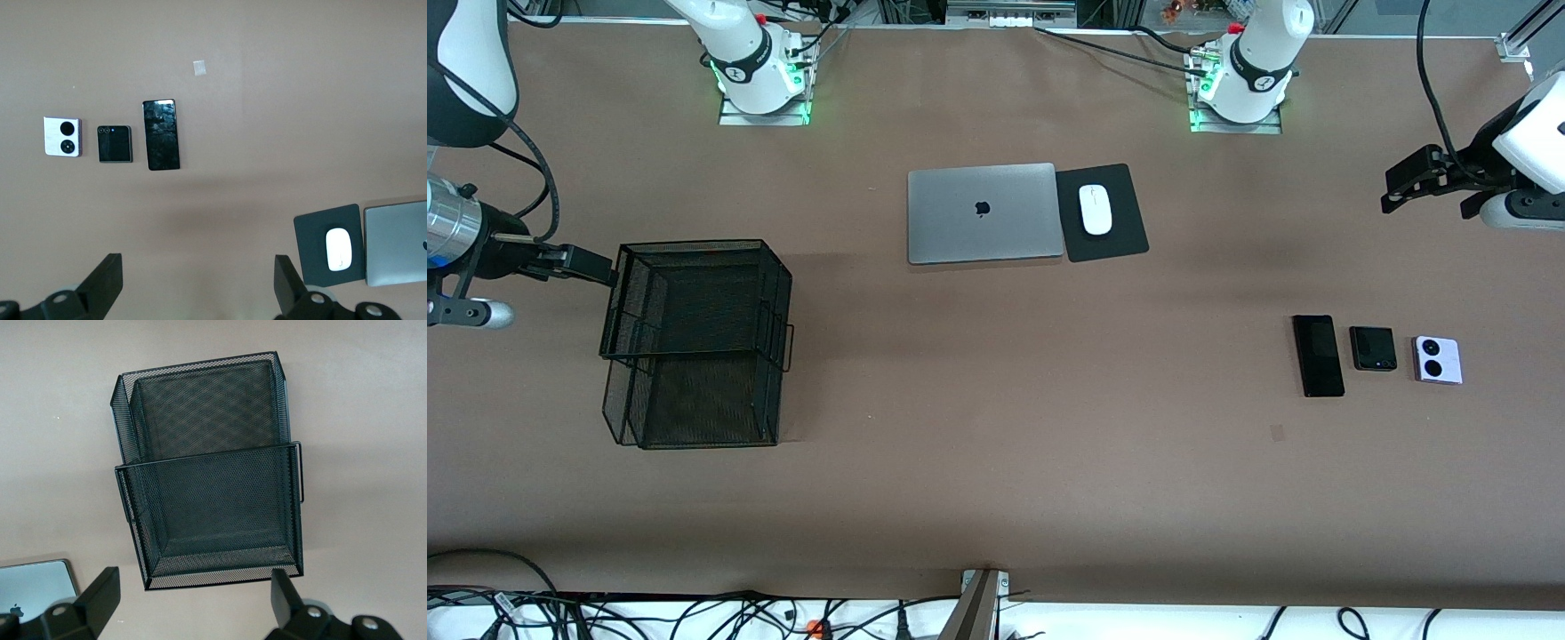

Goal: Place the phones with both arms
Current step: 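Reach the left gripper down to the black bar phone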

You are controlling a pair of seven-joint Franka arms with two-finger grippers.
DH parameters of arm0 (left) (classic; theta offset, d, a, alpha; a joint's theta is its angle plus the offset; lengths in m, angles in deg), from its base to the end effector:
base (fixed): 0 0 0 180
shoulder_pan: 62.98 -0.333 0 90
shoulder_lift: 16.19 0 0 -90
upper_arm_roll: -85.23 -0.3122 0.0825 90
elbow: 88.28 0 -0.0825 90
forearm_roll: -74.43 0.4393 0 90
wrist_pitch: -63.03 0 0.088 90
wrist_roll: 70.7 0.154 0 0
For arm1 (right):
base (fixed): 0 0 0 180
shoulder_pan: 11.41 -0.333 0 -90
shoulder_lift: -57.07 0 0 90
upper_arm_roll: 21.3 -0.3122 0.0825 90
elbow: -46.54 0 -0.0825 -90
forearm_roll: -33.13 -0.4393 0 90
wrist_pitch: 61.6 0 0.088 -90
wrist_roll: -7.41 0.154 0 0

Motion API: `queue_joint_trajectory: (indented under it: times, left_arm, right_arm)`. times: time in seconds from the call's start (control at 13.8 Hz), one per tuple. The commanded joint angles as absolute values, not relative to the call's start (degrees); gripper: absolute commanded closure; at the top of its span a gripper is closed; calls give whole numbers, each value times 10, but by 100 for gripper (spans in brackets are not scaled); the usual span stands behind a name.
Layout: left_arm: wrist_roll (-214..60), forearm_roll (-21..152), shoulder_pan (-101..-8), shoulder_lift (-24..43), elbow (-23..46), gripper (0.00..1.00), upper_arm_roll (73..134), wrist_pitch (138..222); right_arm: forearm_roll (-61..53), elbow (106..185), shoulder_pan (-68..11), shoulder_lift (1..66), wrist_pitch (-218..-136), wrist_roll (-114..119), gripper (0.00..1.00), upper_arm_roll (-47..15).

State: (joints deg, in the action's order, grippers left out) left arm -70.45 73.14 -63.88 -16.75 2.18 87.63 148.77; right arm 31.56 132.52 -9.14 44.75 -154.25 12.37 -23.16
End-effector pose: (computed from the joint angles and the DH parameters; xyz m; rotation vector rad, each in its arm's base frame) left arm 0.5949 -0.0193 0.5693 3.1178 -0.0489 -0.1136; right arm 0.6662 -0.0022 0.4769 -3.1038 0.1503 0.1552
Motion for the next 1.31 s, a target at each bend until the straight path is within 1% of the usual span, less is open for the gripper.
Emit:
queue_joint_trajectory:
  times: [0.0,0.29,0.44,0.87,1.02,1.23]
  left_arm:
    - [-704,729,-635,-169,11,0,878,1470]
    - [-710,729,-636,-169,12,0,889,1463]
    - [-737,729,-637,-167,17,0,888,1443]
    - [-739,734,-637,-126,32,0,890,1447]
    - [-730,801,-635,-102,48,0,897,1475]
    - [-702,811,-644,-67,66,0,900,1542]
  right_arm:
    - [312,1320,-86,451,-1530,125,0,-236]
    - [316,1320,-87,451,-1531,124,0,-236]
    - [315,1319,-87,451,-1531,124,0,-236]
    - [315,1319,-87,451,-1530,125,0,-236]
    - [316,1320,-89,451,-1530,126,0,-236]
    - [316,1321,-89,452,-1529,129,0,-236]
